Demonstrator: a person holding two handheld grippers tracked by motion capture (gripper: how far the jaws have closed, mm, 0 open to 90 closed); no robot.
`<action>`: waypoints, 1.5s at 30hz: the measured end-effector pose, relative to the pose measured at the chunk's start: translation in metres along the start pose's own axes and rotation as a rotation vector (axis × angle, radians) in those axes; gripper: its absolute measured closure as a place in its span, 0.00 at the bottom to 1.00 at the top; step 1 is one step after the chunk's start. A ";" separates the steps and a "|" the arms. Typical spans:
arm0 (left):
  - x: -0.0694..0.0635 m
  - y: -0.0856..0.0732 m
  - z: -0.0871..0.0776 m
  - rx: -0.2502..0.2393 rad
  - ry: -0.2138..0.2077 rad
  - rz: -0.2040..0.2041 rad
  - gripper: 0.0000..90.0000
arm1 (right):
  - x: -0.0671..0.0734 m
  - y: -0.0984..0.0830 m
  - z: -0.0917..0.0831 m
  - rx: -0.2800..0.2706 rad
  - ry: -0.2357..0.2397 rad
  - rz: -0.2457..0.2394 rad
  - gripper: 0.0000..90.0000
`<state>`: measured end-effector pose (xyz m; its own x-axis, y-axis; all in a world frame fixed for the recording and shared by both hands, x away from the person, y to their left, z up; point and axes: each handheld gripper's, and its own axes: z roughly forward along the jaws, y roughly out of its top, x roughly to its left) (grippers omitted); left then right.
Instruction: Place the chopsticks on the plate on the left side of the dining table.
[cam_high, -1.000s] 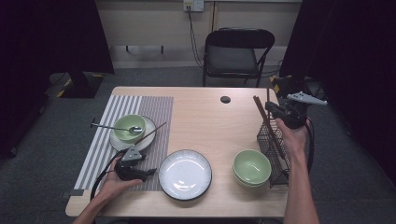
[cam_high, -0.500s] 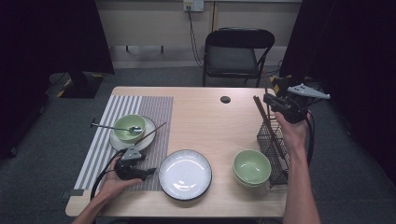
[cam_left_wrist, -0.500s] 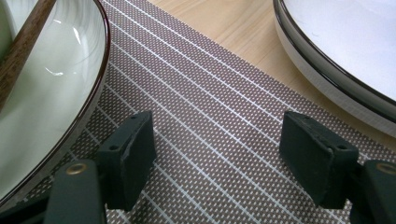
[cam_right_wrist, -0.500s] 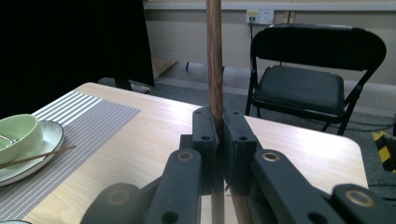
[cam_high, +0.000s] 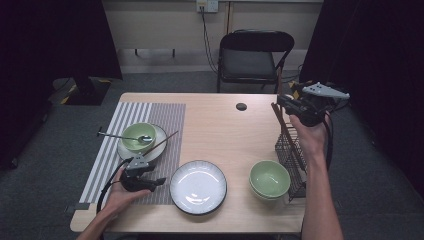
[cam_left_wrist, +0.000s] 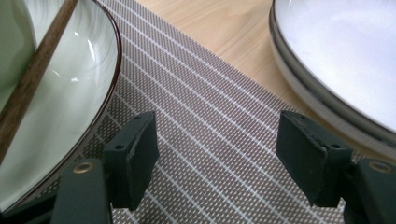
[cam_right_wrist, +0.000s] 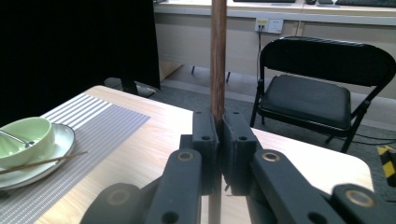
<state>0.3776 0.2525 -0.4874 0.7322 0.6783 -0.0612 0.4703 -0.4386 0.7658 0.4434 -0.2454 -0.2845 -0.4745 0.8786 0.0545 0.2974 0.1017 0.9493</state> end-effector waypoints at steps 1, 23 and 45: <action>0.000 0.001 -0.002 -0.009 -0.013 -0.007 0.32 | 0.002 0.000 0.001 0.003 0.008 -0.003 0.94; -0.008 0.032 -0.016 -0.116 -0.126 -0.050 0.27 | 0.057 -0.007 0.037 0.015 0.159 0.038 0.94; -0.035 0.099 -0.006 -0.213 -0.291 0.034 0.39 | 0.120 0.000 0.055 -0.002 0.321 0.025 0.94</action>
<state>0.3955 0.1882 -0.4054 0.8698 0.4556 -0.1897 0.3525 -0.3045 0.8849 0.4323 -0.1144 -0.2949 -0.7040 0.6890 0.1724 0.3111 0.0809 0.9469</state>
